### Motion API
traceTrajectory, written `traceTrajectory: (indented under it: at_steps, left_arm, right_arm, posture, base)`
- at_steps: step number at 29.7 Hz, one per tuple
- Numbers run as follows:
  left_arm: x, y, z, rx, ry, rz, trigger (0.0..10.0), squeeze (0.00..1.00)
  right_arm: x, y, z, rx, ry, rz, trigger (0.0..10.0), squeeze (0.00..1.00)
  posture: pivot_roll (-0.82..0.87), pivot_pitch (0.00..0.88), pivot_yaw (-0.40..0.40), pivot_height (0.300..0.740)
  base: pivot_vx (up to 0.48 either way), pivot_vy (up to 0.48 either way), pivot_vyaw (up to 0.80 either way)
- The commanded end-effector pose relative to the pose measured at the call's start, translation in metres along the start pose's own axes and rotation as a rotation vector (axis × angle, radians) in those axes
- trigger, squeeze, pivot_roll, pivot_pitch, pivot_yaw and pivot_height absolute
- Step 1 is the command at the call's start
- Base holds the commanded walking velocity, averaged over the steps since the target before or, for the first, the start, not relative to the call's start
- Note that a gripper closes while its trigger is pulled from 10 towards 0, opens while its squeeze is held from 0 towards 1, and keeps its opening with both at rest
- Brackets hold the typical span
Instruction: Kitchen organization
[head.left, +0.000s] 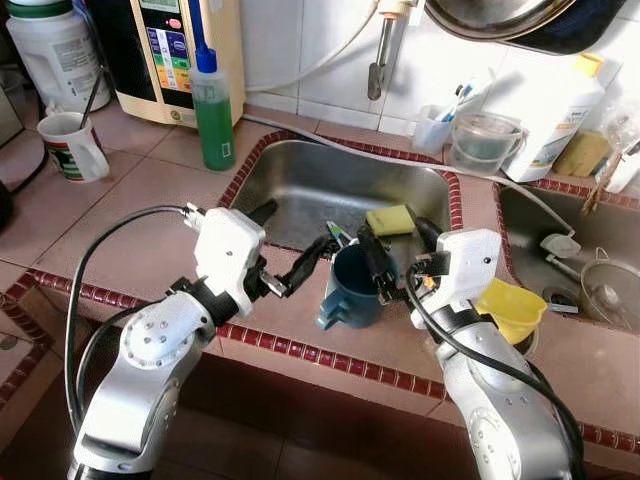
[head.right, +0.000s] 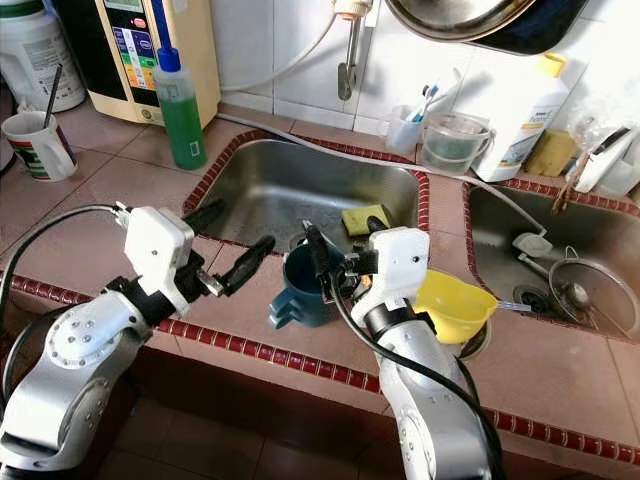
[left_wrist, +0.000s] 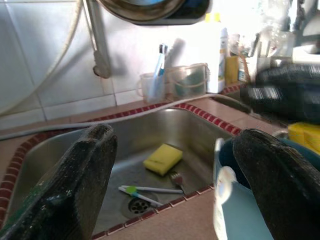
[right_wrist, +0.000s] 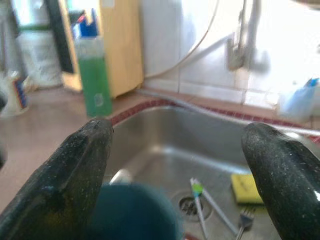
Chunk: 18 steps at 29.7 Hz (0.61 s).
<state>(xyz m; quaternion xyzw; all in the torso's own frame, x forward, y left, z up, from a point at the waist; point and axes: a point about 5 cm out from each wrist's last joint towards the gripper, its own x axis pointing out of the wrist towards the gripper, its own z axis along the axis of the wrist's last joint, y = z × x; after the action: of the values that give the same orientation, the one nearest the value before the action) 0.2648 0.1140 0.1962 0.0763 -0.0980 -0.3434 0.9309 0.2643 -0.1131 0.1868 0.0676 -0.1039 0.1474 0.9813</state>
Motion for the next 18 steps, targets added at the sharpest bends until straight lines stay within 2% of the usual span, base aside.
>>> traceTrajectory:
  at_steps: [1,8,11,13,14,15,16,18]
  left_arm:
    - [0.000,-0.008,0.001,0.004,0.004,-0.048,10.0,0.00]
    - [0.002,-0.016,-0.002,-0.011,0.019,-0.102,10.0,0.00]
    - [0.001,-0.018,-0.002,-0.024,0.028,-0.113,10.0,0.00]
    - [0.001,-0.018,-0.002,-0.024,0.027,-0.113,10.0,0.00]
    - [0.001,-0.016,0.000,-0.033,0.021,-0.100,10.0,0.00]
    - [0.001,-0.016,0.000,-0.033,0.021,-0.100,10.0,0.00]
    - [0.002,-0.014,0.001,-0.043,0.015,-0.082,10.0,0.00]
    - [0.003,-0.012,0.002,-0.055,0.014,-0.066,10.0,0.00]
  right_arm:
    - [0.002,-0.014,0.011,-0.015,-0.053,-0.082,10.0,0.00]
    - [0.003,-0.022,0.020,-0.019,-0.113,-0.142,10.0,0.00]
    - [0.000,-0.035,0.027,-0.004,-0.174,-0.248,10.0,0.00]
    - [-0.001,-0.037,0.026,0.000,-0.172,-0.260,10.0,0.00]
    - [-0.007,-0.038,0.024,-0.038,-0.181,-0.261,10.0,0.00]
    - [-0.007,-0.038,0.024,-0.038,-0.181,-0.261,10.0,0.00]
    - [-0.012,-0.040,0.022,-0.092,-0.191,-0.279,10.0,0.00]
    - [-0.017,-0.043,0.020,-0.138,-0.193,-0.327,10.0,0.00]
  posture:
    - [-0.17,0.064,-0.055,0.732]
    - [-0.18,0.069,-0.041,0.732]
    - [-0.19,0.078,-0.038,0.732]
    - [-0.19,0.078,-0.038,0.732]
    - [-0.19,0.084,-0.036,0.732]
    - [-0.19,0.084,-0.036,0.732]
    - [-0.19,0.086,-0.035,0.732]
    - [-0.20,0.089,-0.031,0.732]
  base:
    - [0.000,0.000,0.00]
    - [0.000,0.000,0.00]
    - [0.000,0.000,0.00]
    - [0.000,0.000,0.00]
    - [0.000,0.000,0.00]
    - [0.000,0.000,0.00]
    - [0.000,0.000,0.00]
    - [0.000,0.000,0.00]
